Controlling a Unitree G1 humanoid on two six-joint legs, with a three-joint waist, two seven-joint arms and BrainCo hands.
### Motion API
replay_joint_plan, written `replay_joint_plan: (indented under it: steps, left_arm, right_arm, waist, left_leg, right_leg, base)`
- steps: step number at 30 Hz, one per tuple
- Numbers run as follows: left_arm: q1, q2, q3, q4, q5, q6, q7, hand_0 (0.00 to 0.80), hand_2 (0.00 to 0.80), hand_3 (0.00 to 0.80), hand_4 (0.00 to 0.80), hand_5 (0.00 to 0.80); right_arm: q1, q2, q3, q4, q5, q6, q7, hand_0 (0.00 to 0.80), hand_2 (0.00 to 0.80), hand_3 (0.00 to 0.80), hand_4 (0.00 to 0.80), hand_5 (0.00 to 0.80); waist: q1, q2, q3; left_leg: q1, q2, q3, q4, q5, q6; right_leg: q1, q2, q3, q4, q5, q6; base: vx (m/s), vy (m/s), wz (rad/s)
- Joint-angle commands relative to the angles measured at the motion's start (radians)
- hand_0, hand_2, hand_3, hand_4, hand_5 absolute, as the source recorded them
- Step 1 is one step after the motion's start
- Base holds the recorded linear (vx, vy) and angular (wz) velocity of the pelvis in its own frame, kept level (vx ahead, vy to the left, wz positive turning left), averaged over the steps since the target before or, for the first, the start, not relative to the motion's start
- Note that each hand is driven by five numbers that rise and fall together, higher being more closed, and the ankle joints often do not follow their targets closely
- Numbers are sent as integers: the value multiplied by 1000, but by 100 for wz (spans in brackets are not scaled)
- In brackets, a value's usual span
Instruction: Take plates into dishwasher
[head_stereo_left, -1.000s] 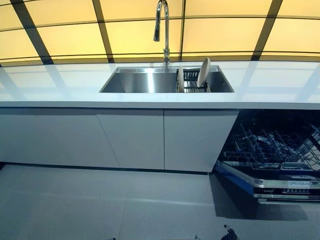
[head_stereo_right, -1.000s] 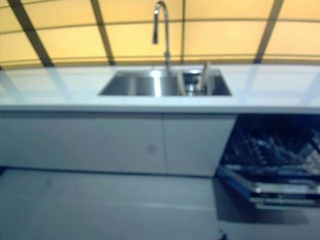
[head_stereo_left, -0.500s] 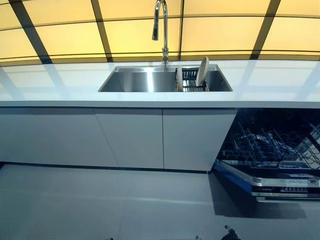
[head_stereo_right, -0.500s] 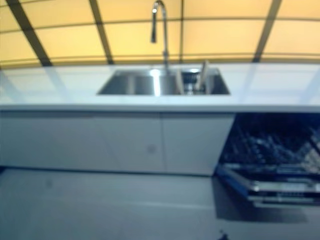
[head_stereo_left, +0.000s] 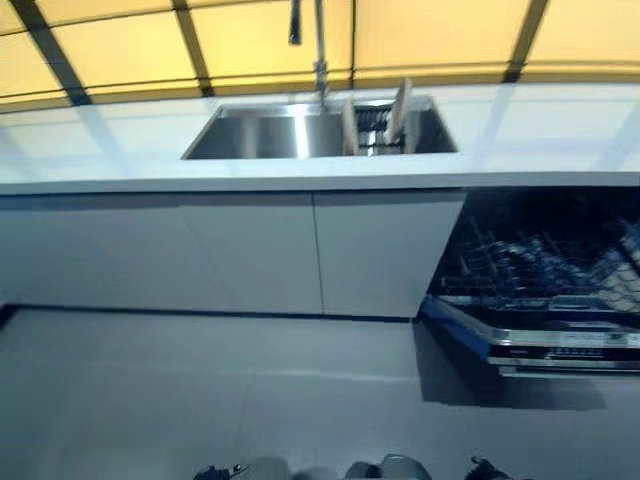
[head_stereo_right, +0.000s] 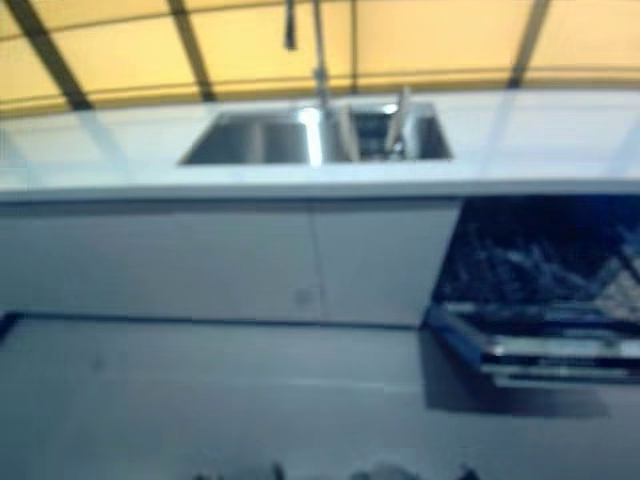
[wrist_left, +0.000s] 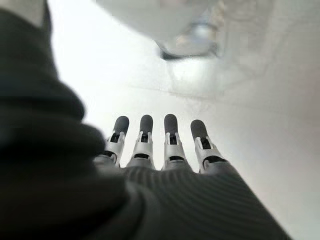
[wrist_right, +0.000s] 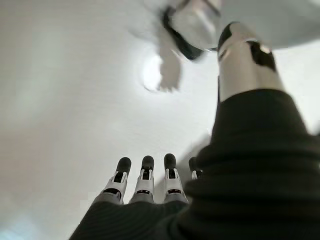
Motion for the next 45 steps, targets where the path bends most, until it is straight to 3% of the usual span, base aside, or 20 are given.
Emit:
replay_joint_plan:
  steps: [1,2,3,5,7,11,13,15,16,19,22,23,24,27,29,30,33,35,39,45]
  left_arm:
    - [26,36,40,-52,-7,3,14,0,0,0,0,0]
    - [37,32,59,-38,0,8,10,0,0,0,0,0]
    - [45,28,72,-29,-4,14,9,0,0,0,0,0]
    - [49,29,84,-17,1,16,12,0,0,0,0,0]
    - [50,39,87,-6,30,9,19,0,0,0,0,0]
    - [-5,75,64,-18,104,32,10,0,0,0,0,0]
    - [-29,86,40,-25,130,27,8,0,0,0,0,0]
    - [-45,106,19,-38,153,33,2,0,0,0,0,0]
    - [-49,111,14,-42,160,36,4,0,0,0,0,0]
    - [-67,134,-12,-66,128,59,6,0,0,0,0,0]
    - [-81,150,-9,-73,137,58,-19,0,0,0,0,0]
    - [-83,158,-6,-74,141,57,-30,0,0,0,0,0]
    - [-76,172,-9,-84,151,59,-44,0,0,0,0,0]
    - [-35,181,20,-79,203,43,-50,0,0,0,0,0]
    - [-7,180,33,-92,183,50,-33,0,0,0,0,0]
    - [3,185,64,-95,194,53,-70,0,0,0,0,0]
    - [-7,178,67,-81,193,53,-60,0,0,0,0,0]
    - [-18,193,75,-77,218,49,-74,0,0,0,0,0]
    - [-9,229,82,-71,227,30,-80,0,0,0,0,0]
    - [18,255,118,-43,274,0,-87,0,0,0,0,0]
  right_arm:
    - [-25,28,6,-70,-8,-5,-9,0,0,0,0,0]
    - [-25,32,-3,-65,-7,-2,-15,0,0,0,0,0]
    - [-29,36,-8,-57,-26,-3,-7,0,0,0,0,0]
    - [-30,44,-13,-52,-43,-7,-2,0,0,0,0,0]
    - [-31,64,-8,-60,-65,-34,29,0,0,0,0,0]
    - [-53,88,37,-95,-110,-96,34,0,0,0,0,0]
    - [-58,93,36,-113,-62,-108,0,0,0,0,0,0]
    - [-52,90,36,-135,-34,-120,-40,0,0,0,0,0]
    - [-50,86,38,-144,-20,-122,-50,0,0,0,0,0]
    - [-67,57,56,-170,-12,-145,-8,0,0,0,0,0]
    - [-77,32,85,-229,-39,-221,68,0,0,0,0,0]
    - [-85,27,95,-260,-32,-234,108,0,0,0,0,0]
    - [-109,10,107,-329,-43,-229,166,0,0,0,0,0]
    - [-127,-20,135,-431,-71,-255,248,0,0,0,0,0]
    - [-131,-42,152,-526,-79,-201,293,0,0,0,0,0]
    - [-127,-82,172,-643,-59,-169,361,0,0,0,0,0]
    - [-151,-130,166,-711,-40,-161,497,0,0,0,0,0]
    - [-172,-220,162,-855,86,-124,669,0,0,0,0,0]
    - [-185,-330,115,-1060,275,-63,857,0,0,0,0,0]
    - [-186,-397,-59,-1210,555,0,877,0,0,0,0,0]
  waist:
    - [33,-31,28]
    - [33,-33,12]
    - [38,-37,-3]
    - [50,-43,-16]
    - [73,-61,-39]
    - [76,-95,-69]
    - [68,-99,-84]
    - [32,-101,-91]
    - [22,-96,-93]
    - [-41,-66,-70]
    - [-94,-98,-40]
    - [-104,-101,-31]
    - [-109,-101,-11]
    - [-93,-128,-12]
    - [-93,-131,-23]
    - [-96,-139,-24]
    - [-100,-147,-23]
    - [-107,-152,-23]
    - [-128,-152,-27]
    - [-163,-146,-37]
  left_leg:
    - [-175,16,34,-13,366,-2]
    - [-165,15,77,6,324,15]
    - [-147,9,83,7,285,28]
    - [-133,-5,64,28,248,45]
    - [-124,-43,21,108,163,77]
    - [-107,-106,47,165,90,148]
    - [-85,-147,35,150,75,178]
    - [-39,-184,20,129,60,200]
    - [-28,-186,15,124,54,201]
    - [100,-155,24,68,45,174]
    - [182,-182,-17,63,-40,153]
    - [193,-182,-29,74,-63,153]
    - [208,-174,-46,123,-112,158]
    - [193,-171,-27,201,-157,162]
    - [198,-151,-27,220,-161,150]
    - [204,-110,-5,209,-149,137]
    - [209,-85,-6,173,-126,120]
    - [220,-62,5,136,-108,102]
    - [242,-41,27,110,-103,86]
    - [281,-25,59,83,-109,72]
  right_leg:
    - [309,-2,43,-135,-24,97]
    - [328,-21,40,-123,-45,106]
    - [339,-42,38,-115,-44,117]
    - [353,-70,26,-105,-44,131]
    - [372,-113,-11,-91,-31,142]
    - [357,-162,-41,1,82,172]
    - [321,-185,-26,132,183,180]
    - [223,-156,21,248,253,185]
    - [191,-146,29,255,273,182]
    - [-10,-134,-41,91,237,153]
    - [-163,-182,-46,-219,437,220]
    - [-196,-185,-34,-267,458,225]
    - [-213,-184,-28,-258,441,209]
    - [-161,-193,-30,-183,380,202]
    - [-167,-191,-18,-122,368,196]
    - [-158,-185,-25,-89,333,194]
    - [-140,-164,-31,-108,318,183]
    - [-145,-154,-44,-105,306,184]
    - [-164,-156,-56,-88,297,187]
    - [-184,-165,-55,-70,296,206]
  base:
    - [477,222,15]
    - [430,220,20]
    - [491,251,3]
    - [364,158,-43]
    - [371,167,-39]
    - [290,214,-48]
    - [333,225,20]
    - [370,172,32]
    - [396,100,44]
    - [354,-60,23]
    - [383,-243,3]
    - [372,-235,27]
    - [333,-251,37]
    - [248,-246,48]
    - [198,-213,64]
    - [144,-184,46]
    - [162,-192,22]
    - [150,-133,-21]
    - [140,-64,-11]
    - [143,-17,-17]
